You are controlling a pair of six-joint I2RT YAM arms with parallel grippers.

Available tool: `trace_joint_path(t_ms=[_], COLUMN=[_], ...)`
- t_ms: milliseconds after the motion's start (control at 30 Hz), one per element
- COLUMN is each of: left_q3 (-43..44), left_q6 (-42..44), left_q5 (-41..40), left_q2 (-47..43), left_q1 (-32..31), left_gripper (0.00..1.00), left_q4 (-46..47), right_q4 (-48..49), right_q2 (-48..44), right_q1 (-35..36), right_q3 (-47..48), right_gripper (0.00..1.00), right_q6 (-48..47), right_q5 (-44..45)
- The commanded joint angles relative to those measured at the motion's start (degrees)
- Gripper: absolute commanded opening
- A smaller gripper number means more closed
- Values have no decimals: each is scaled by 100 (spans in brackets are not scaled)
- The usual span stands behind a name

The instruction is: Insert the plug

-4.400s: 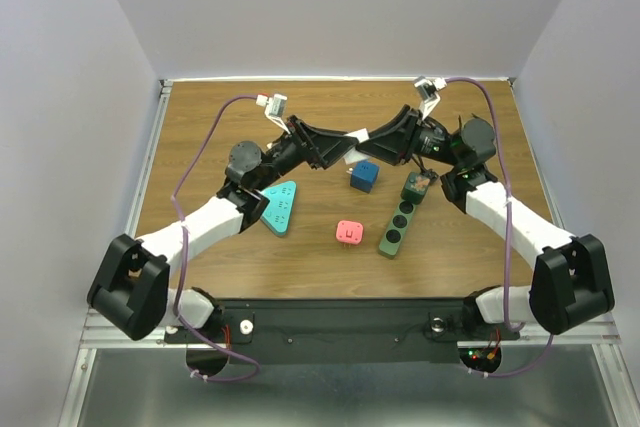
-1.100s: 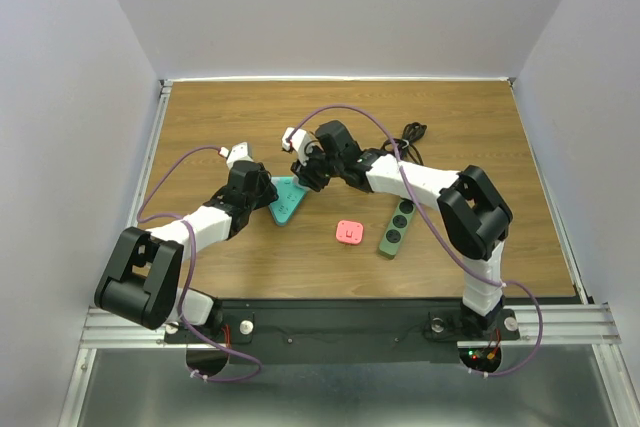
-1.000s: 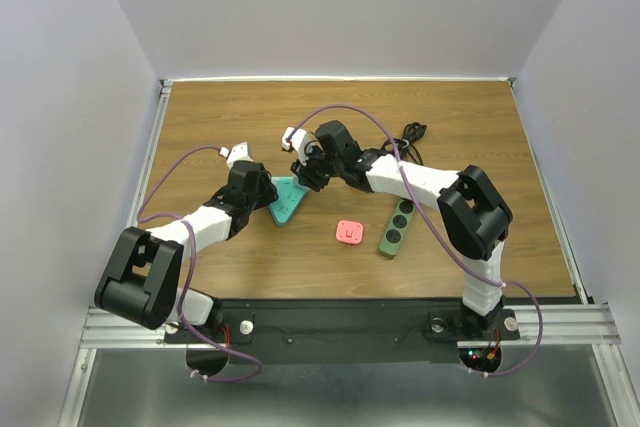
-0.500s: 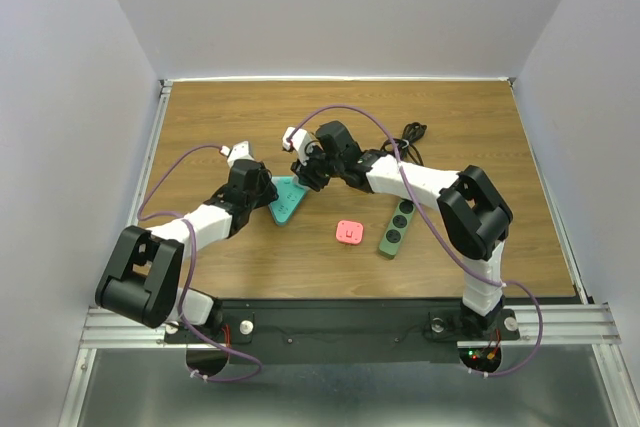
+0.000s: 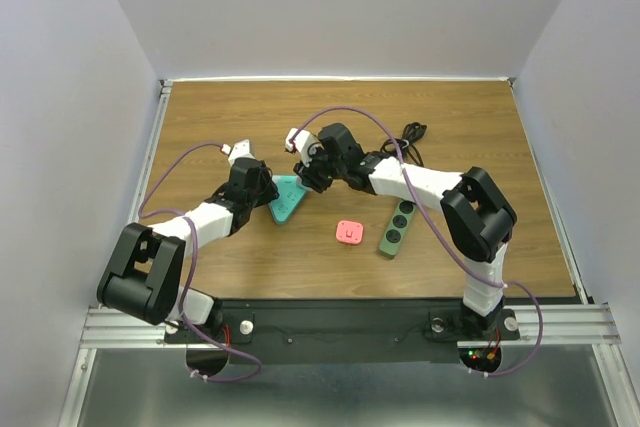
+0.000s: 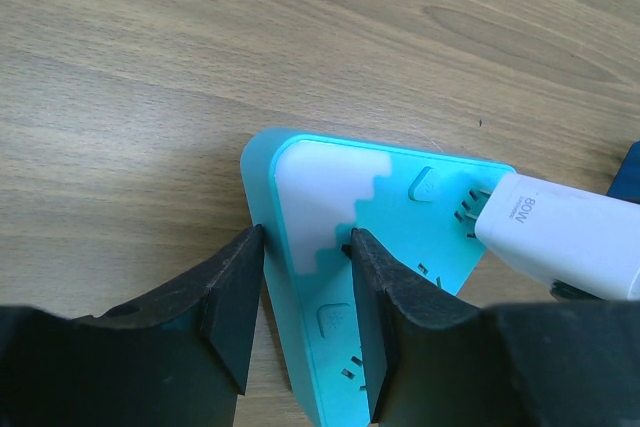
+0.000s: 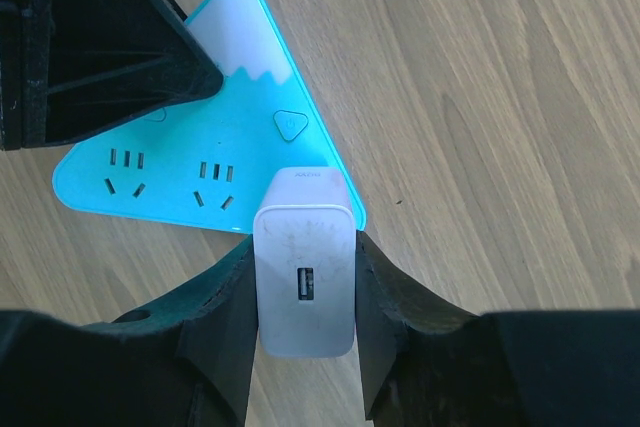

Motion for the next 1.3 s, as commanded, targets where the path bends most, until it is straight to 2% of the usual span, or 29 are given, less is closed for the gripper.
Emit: trace_joint_path(t_ms=[0,900,1267], left_q3=[45,28,1], left_q6=[121,174,174], left_q5=[136,197,206], left_q2=[98,81,37], left_q1=[7,7,7], left_gripper=[49,49,49], left_q4=[-340,-314,-305], right_q4=[-104,-113,-113], right_q2=[-281,-131,53], right_q1=[58,75,75], right_q3=[-76,162,241], right_gripper=[0,0,0], right_q6=[26,184,167], right_q5=[117,-314,64])
